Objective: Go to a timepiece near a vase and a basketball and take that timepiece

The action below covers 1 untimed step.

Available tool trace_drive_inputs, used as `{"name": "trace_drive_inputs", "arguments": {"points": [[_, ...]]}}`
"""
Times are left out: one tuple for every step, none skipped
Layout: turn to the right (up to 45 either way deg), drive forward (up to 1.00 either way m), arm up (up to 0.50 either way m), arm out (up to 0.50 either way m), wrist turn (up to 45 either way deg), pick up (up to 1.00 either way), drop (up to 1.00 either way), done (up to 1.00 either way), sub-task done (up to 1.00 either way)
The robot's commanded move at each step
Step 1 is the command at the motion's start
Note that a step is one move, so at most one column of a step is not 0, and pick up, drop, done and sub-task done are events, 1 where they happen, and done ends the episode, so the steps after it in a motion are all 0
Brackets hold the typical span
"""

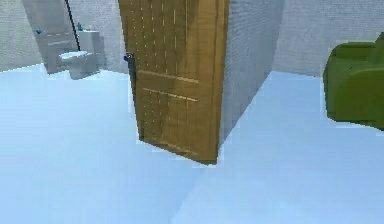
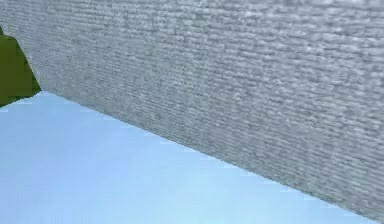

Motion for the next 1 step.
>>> {"name": "trace_drive_inputs", "arguments": {"points": [[0.0,0.55,0.00,0.00,0.0,0.00,0.00,0.00,0.00]]}}
